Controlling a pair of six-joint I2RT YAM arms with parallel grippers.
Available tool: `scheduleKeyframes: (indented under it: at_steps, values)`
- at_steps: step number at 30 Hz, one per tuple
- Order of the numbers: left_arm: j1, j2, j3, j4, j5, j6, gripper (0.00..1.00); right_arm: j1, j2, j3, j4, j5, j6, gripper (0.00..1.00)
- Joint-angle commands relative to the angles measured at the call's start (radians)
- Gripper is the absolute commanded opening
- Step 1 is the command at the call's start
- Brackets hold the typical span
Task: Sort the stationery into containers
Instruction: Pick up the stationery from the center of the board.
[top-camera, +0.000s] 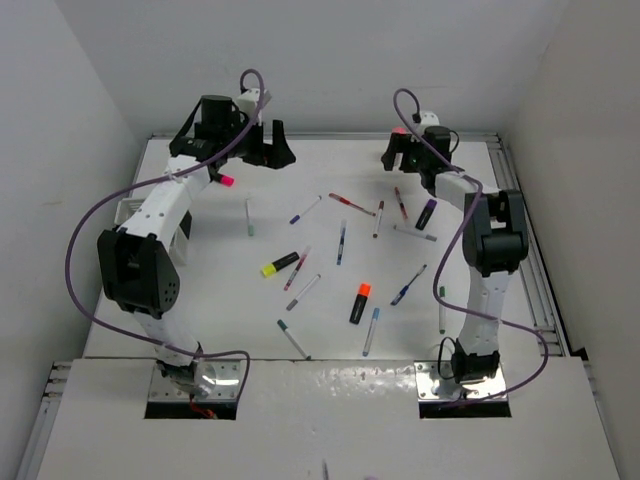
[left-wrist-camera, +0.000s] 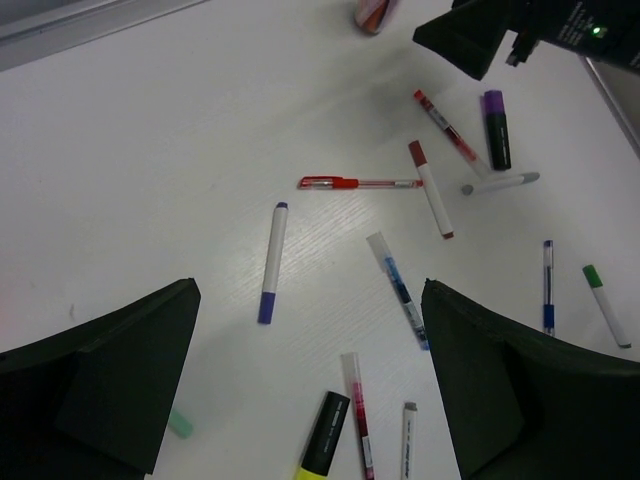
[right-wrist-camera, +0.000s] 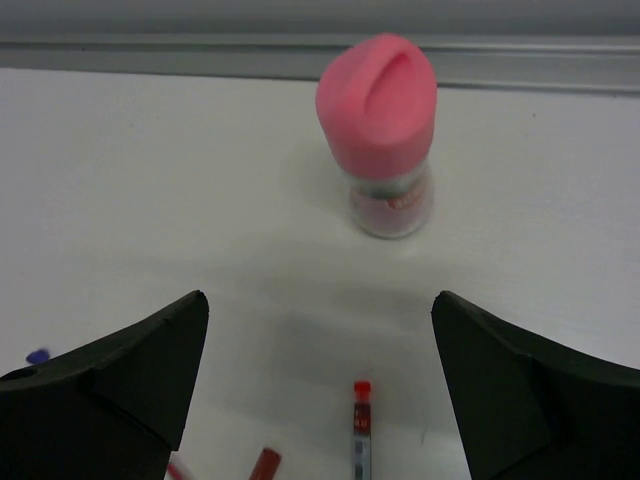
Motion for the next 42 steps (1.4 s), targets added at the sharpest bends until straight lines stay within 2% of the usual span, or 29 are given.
scheduleKeyframes:
  at_steps: [1,4,15,24,29,30,32,33,35,37,41,42]
  values:
    - [0.02,0.002,0.014,0.111,0.096,-0.038,1.0,0.025,0.055,0.079,0.154,0.09,-0.045,0.92]
    - [0.034,0.036,0.037,0.12,0.116,-0.055,1.0,0.037,0.103,0.112,0.182,0.187,-0.062,0.95]
    - [0.05,0.084,0.037,0.148,0.163,-0.075,1.0,0.037,0.224,0.204,0.285,0.234,-0.07,0.93]
    - [0.067,0.107,0.039,0.16,0.166,-0.072,1.0,0.037,0.319,0.287,0.331,0.188,-0.039,0.81]
    - [0.08,0.11,0.036,0.134,0.183,-0.058,1.0,0.037,0.35,0.299,0.36,0.19,-0.055,0.61]
    - [0.084,0.108,0.036,0.129,0.189,-0.052,1.0,0.039,0.345,0.293,0.368,0.19,-0.059,0.5]
    - [0.09,0.102,0.031,0.134,0.188,-0.052,1.0,0.039,0.338,0.279,0.379,0.179,-0.071,0.36]
    - [0.096,0.098,0.03,0.14,0.196,-0.053,1.0,0.037,0.323,0.27,0.385,0.173,-0.075,0.25]
    - [0.101,0.082,0.02,0.149,0.205,-0.052,1.0,0.037,0.29,0.235,0.391,0.173,-0.079,0.13]
    - [0.106,0.055,0.005,0.149,0.223,-0.038,1.0,0.039,0.211,0.173,0.394,0.09,-0.079,0.0]
    - [0.124,-0.033,-0.068,0.151,0.269,0.01,1.0,0.057,0.013,0.023,0.395,-0.119,-0.104,0.0]
    - [0.13,-0.054,-0.11,0.163,0.301,0.014,1.0,0.058,-0.08,-0.041,0.386,-0.269,-0.108,0.0]
